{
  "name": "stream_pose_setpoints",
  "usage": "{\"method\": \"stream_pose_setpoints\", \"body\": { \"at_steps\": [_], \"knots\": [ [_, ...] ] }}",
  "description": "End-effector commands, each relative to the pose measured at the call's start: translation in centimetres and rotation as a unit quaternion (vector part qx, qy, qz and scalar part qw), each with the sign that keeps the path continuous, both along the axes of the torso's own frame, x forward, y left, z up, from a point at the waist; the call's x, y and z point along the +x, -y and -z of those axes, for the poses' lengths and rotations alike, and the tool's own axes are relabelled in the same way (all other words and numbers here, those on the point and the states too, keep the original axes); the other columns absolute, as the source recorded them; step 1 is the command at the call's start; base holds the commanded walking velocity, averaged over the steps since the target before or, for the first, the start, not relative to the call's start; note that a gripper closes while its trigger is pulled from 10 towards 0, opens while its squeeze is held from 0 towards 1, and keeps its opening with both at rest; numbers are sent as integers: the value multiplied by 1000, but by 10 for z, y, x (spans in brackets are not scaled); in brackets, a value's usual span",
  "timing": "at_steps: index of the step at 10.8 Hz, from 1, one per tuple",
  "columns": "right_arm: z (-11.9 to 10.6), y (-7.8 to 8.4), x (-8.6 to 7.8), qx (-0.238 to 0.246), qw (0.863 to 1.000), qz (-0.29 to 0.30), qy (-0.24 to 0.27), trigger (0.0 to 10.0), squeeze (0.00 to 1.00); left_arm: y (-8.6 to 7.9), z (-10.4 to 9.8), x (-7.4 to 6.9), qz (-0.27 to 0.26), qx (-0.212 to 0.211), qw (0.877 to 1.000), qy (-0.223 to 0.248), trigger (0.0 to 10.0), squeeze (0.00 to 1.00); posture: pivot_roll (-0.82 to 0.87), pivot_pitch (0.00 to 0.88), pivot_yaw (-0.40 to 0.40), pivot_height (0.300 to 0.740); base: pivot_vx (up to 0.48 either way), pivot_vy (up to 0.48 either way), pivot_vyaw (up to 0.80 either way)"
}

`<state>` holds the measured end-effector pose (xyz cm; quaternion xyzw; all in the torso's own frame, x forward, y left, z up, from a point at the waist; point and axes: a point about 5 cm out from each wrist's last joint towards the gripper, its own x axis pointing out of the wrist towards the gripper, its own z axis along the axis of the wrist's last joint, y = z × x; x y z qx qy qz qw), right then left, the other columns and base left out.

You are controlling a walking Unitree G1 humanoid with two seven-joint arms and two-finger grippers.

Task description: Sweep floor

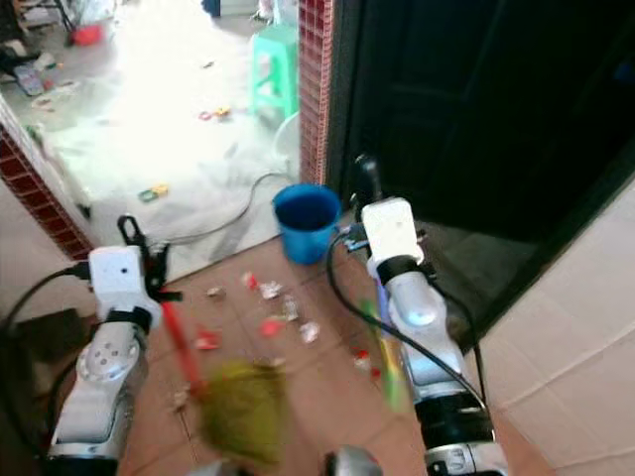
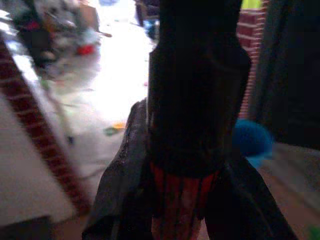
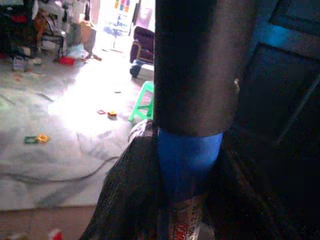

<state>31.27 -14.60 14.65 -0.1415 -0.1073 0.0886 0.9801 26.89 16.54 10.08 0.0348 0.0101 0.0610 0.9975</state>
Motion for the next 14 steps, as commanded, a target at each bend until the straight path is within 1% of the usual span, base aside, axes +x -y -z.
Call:
{"method": "stream_pose_setpoints", "body": {
  "at_steps": [1, 2, 3, 4, 5, 6, 7, 9, 14],
  "knots": [
    [-13, 1, 1, -13, 999, -3, 33, 10000, 0, 1, -13, 3, -20, 5, 999, 34, 10000, 0, -86, 76, 24, 740, 0, 0, 0],
    [-13, -1, 1, -13, 999, -4, 33, 10000, 0, 0, -13, 4, -43, 8, 999, 32, 10000, 0, -87, 77, 25, 740, 0, 0, 0],
    [-13, -3, 1, -12, 999, -8, 33, 10000, 0, 4, -12, 7, -57, -2, 998, 31, 10000, 0, -87, 80, 25, 740, 0, 0, 0],
    [-13, -5, 0, -16, 999, -16, 35, 10000, 0, 10, -12, 9, -47, -10, 998, 30, 10000, 0, -89, 84, 27, 740, 0, 0, 0],
    [-13, -5, 0, -18, 999, -16, 36, 10000, 0, 15, -14, 10, -34, -5, 999, 33, 10000, 0, -89, 84, 27, 740, 0, 0, 0],
    [-12, -6, -1, -33, 999, -22, 37, 10000, 0, 17, -14, 11, -31, -13, 999, 32, 10000, 0, -91, 85, 28, 740, 0, 0, 800],
    [-12, -6, -2, -27, 999, -20, 36, 10000, 0, 17, -14, 11, -26, -15, 999, 34, 10000, 0, -90, 88, 31, 740, 0, 0, 800],
    [-12, -6, -3, -22, 999, -19, 36, 10000, 0, 17, -14, 10, -23, -14, 999, 36, 10000, 0, -89, 91, 34, 740, 0, -337, 0],
    [-12, -7, -5, -20, 999, -22, 37, 10000, 0, 17, -13, 10, -20, -11, 999, 33, 10000, 0, -86, 96, 37, 740, 0, -450, 0]
  ]
}}
